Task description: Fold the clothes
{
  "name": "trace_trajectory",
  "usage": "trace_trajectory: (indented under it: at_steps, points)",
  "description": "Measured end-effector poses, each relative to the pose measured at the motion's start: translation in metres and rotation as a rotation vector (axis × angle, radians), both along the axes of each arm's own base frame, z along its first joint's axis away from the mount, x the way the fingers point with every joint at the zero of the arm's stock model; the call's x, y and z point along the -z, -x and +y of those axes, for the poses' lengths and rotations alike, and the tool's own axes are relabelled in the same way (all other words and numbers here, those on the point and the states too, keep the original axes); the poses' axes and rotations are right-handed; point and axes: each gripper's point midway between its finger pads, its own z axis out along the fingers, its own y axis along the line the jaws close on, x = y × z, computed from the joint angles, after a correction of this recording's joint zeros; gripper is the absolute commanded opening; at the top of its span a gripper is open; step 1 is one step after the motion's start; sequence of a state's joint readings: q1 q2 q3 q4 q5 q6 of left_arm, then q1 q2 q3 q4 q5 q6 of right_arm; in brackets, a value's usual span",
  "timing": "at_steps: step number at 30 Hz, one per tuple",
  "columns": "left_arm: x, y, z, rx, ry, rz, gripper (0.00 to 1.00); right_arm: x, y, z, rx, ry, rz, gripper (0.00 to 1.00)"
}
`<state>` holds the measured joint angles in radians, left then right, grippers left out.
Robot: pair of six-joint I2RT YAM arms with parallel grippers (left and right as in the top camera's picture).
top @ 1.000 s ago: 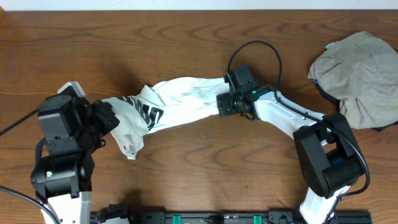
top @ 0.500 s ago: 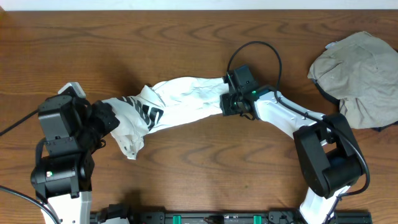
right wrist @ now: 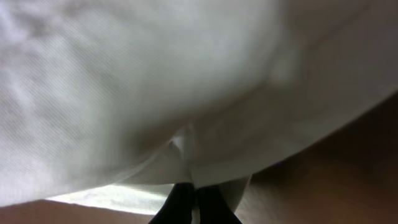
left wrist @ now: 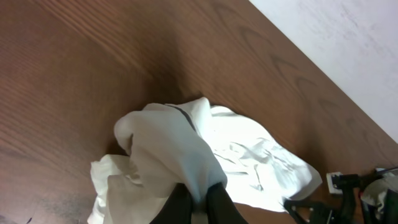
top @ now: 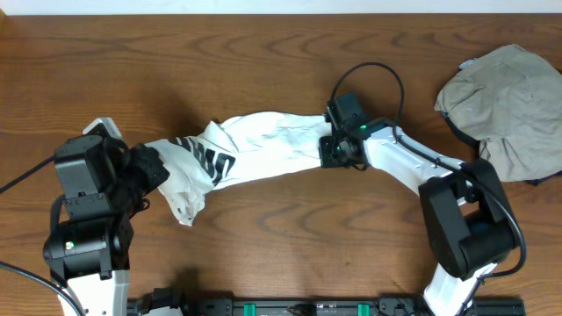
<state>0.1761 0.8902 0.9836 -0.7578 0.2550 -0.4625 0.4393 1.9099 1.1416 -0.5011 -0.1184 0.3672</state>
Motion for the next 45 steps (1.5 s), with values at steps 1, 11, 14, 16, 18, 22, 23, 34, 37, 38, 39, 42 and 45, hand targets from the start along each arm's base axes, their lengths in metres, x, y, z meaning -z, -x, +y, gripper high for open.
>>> trace_trajectory:
  at_steps: [1,11,14,16,18,22,23,34,37,38,39,42,45]
  points:
    - [0.001,0.0,0.0,0.0,0.001,0.003,0.06,-0.002,0.002,-0.003,0.01,0.002,0.012,0.01]
    - [-0.002,0.012,-0.016,0.051,0.075,0.038,0.06,-0.117,0.014,-0.015,0.084,-0.095,-0.149,0.02]
    - [-0.021,0.017,-0.019,0.054,0.086,0.015,0.06,-0.167,0.022,-0.018,0.087,-0.15,-0.255,0.01]
    - [-0.037,0.021,-0.021,0.053,0.096,-0.014,0.06,-0.193,0.028,-0.021,0.089,-0.18,-0.312,0.01]
    - [-0.053,0.023,-0.022,0.05,0.1,-0.048,0.06,-0.212,0.036,-0.025,0.095,-0.205,-0.354,0.02]
    - [-0.085,0.023,-0.023,0.046,0.095,-0.136,0.06,-0.241,0.046,-0.03,0.104,-0.248,-0.426,0.02]
    - [-0.093,0.021,-0.021,0.04,0.085,-0.163,0.06,-0.247,0.049,-0.031,0.107,-0.257,-0.44,0.02]
    - [-0.073,-0.037,0.023,-0.114,-0.029,-0.109,0.07,-0.248,0.062,-0.037,0.154,-0.272,-0.403,0.02]
    - [-0.04,-0.073,0.035,-0.138,-0.041,-0.028,0.08,-0.245,0.065,-0.038,0.169,-0.271,-0.383,0.01]
    - [-0.027,-0.083,0.039,-0.146,-0.046,0.004,0.26,-0.244,0.066,-0.038,0.171,-0.268,-0.374,0.02]
    - [-0.011,-0.092,0.044,-0.157,-0.055,0.049,0.61,-0.242,0.068,-0.039,0.175,-0.265,-0.365,0.02]
    - [0.035,-0.105,0.051,-0.17,-0.07,0.182,0.95,-0.237,0.073,-0.041,0.181,-0.252,-0.337,0.02]
    - [0.078,-0.102,0.054,-0.17,-0.075,0.327,0.99,-0.234,0.076,-0.043,0.184,-0.244,-0.32,0.02]
